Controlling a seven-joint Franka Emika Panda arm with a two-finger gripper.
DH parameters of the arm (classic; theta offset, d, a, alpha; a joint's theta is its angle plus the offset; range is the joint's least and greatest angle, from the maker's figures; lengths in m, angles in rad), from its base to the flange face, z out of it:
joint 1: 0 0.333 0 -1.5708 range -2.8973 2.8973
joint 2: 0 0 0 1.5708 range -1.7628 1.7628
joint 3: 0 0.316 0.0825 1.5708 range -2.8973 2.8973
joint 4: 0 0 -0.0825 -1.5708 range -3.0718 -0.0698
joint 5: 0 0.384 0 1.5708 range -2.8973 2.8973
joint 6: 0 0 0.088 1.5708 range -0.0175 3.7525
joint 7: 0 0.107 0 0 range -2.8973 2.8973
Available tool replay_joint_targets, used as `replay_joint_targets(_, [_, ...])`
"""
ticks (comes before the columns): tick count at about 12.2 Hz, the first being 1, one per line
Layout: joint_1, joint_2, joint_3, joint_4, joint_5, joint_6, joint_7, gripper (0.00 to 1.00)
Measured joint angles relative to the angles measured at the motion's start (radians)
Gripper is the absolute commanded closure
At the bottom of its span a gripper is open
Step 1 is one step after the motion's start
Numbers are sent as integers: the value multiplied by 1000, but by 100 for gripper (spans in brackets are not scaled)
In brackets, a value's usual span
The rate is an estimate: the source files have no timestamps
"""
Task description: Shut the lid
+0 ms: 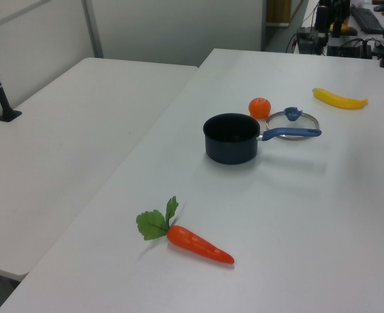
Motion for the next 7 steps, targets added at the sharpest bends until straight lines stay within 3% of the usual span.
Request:
replay_joint_targets(4, [-10, 15, -6, 32, 83, 4, 14, 0])
replay_joint_targets(7, [-16, 56, -6, 55, 99, 84, 90, 0])
